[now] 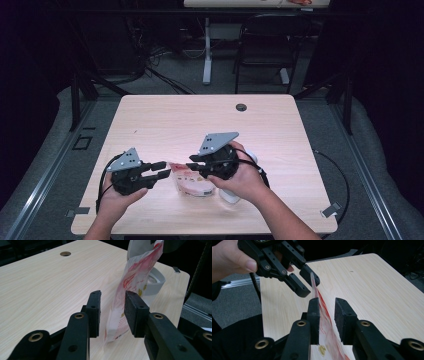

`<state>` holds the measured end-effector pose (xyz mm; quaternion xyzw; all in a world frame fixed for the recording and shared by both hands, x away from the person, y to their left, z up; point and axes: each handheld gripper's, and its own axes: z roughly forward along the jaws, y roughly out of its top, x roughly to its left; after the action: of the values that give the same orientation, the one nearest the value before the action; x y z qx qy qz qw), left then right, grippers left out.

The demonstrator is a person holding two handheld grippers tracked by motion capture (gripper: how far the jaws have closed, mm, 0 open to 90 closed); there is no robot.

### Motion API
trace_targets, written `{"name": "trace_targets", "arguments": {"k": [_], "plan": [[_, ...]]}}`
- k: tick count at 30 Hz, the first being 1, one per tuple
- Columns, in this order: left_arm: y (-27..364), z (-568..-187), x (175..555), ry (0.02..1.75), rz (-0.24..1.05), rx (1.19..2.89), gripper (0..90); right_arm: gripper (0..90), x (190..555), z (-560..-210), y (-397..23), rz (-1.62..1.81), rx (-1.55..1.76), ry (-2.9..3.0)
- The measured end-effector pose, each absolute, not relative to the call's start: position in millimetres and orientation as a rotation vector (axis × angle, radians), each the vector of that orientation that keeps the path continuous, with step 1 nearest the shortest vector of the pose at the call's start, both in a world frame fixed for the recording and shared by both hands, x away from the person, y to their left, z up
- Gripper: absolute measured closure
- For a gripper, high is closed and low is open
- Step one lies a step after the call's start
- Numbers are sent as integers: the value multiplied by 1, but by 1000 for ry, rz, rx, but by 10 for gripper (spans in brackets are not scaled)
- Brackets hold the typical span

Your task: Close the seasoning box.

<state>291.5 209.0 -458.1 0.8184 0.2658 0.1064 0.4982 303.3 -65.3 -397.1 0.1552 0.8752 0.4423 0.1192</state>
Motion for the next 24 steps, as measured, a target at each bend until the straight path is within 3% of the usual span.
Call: {"name": "trace_targets", "arguments": {"k": [24], "plan": [[224, -460, 291, 673, 264, 1970, 683, 746, 311, -398, -17, 1139, 336, 2646]]}}
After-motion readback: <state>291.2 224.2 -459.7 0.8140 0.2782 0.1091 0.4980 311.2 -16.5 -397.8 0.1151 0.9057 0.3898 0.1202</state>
